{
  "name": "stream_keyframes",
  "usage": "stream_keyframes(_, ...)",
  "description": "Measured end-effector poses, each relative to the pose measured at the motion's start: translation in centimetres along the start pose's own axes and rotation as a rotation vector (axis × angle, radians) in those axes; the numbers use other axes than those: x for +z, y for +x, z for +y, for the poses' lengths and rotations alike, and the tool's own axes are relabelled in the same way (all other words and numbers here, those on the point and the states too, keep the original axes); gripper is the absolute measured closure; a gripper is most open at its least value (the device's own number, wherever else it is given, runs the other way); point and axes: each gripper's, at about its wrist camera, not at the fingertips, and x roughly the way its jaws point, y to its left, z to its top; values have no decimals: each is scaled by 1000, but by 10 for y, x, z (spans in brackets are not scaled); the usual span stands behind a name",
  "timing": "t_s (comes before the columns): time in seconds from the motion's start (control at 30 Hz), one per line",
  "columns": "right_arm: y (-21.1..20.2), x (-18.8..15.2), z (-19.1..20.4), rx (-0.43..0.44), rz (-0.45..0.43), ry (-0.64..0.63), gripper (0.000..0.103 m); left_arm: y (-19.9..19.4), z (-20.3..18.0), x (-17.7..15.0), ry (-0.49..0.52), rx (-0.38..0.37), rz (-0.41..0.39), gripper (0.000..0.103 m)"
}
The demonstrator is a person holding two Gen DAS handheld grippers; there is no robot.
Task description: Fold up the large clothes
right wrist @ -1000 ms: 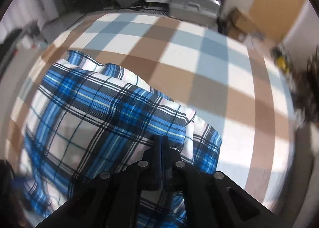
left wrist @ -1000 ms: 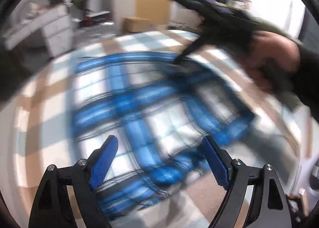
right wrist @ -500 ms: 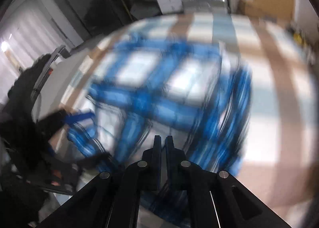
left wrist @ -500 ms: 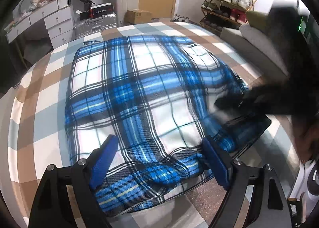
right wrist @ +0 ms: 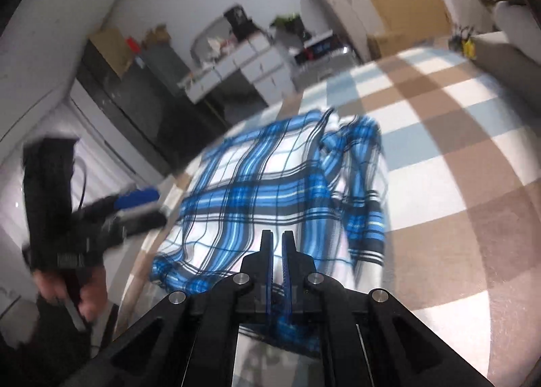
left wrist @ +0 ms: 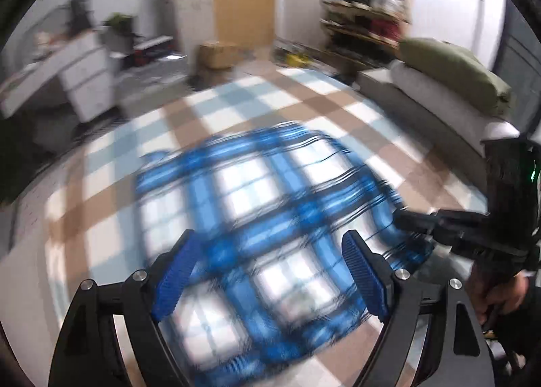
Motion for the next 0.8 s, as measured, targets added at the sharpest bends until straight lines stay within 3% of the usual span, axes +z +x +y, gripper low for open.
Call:
stream_keyframes(0.1,-5,3,-2,8,-58,7,95,41,10,24,10,-22,143,25)
stream_keyframes(0.17,-8,5,-6,21,-64,4,88,69,10,24,16,-45,227,32)
stream_keyframes(0.23,-6,5,-5,25,-61,-1,85,95,13,19,10,-40,312,33)
stream_keyframes(0.33,-15,7,-8,40,-74,-21,84,106,17,11,-38,-49,299,32)
stream_keyframes(0.43,-23,5,-10,37,-91,-23,76,97,15,11,-29,-57,313,34)
stream_keyframes(0.5,-26,5,-12,44,-98,-12,74,82,13,20,-40,-129,338,42)
stream_keyframes(0.53,-28,5,-14,54,-98,-7,74,72,9,27,-30,-178,325,42)
stream_keyframes(0.63,-30,6,-20,64,-107,27,69,55,-8,52,54,-173,246,42)
stream_keyframes(0.7,-32,7,-28,49,-117,70,62,70,-14,64,61,-193,262,42)
stream_keyframes(0.8,-41,6,-35,57,-139,109,62,126,-5,63,-43,-221,376,42)
